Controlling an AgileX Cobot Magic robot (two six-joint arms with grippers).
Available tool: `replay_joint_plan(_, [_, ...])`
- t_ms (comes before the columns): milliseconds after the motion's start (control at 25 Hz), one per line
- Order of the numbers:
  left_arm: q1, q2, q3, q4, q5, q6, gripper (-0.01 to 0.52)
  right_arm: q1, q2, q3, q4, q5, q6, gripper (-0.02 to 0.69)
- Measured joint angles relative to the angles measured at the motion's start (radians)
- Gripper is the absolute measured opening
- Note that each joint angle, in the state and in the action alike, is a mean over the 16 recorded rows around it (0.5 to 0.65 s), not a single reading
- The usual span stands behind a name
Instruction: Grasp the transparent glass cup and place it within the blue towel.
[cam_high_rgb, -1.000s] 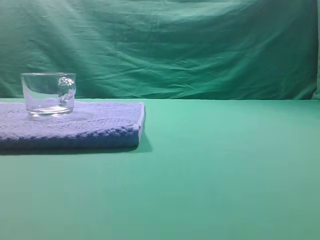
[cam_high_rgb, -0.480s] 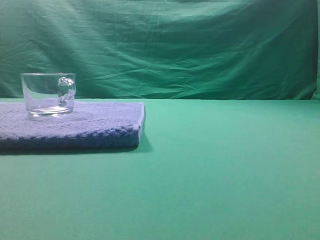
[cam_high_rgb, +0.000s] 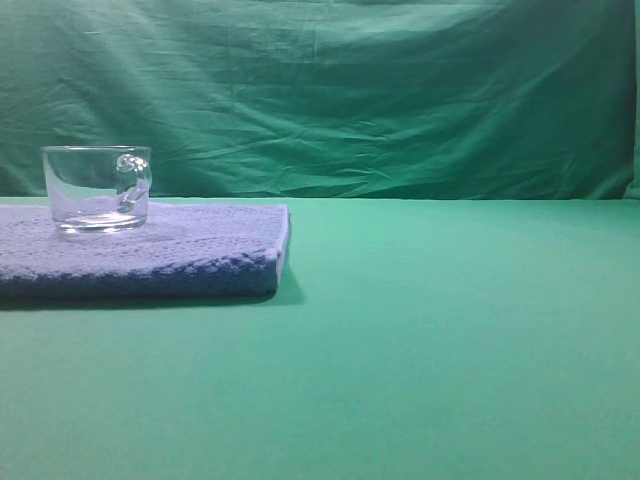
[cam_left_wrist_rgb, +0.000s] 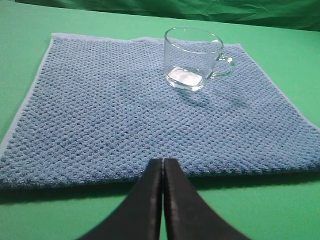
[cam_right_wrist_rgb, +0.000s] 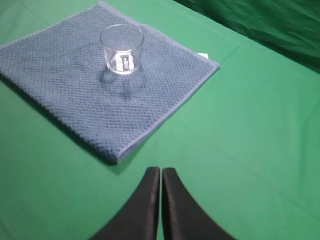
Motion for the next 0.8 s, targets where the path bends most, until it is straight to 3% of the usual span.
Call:
replay_joint_plan(360, [0.0, 0.0, 0.0, 0.0, 0.0, 0.0, 0.0, -0.11, -0.166, 0.087, -0.017, -0.077, 0.014, 0.0])
replay_joint_plan(800, [0.0, 0.0, 0.0, 0.0, 0.0, 0.0, 0.0, -0.458, -0.454, 0.419, -0.022, -0.361, 0.014, 0.0])
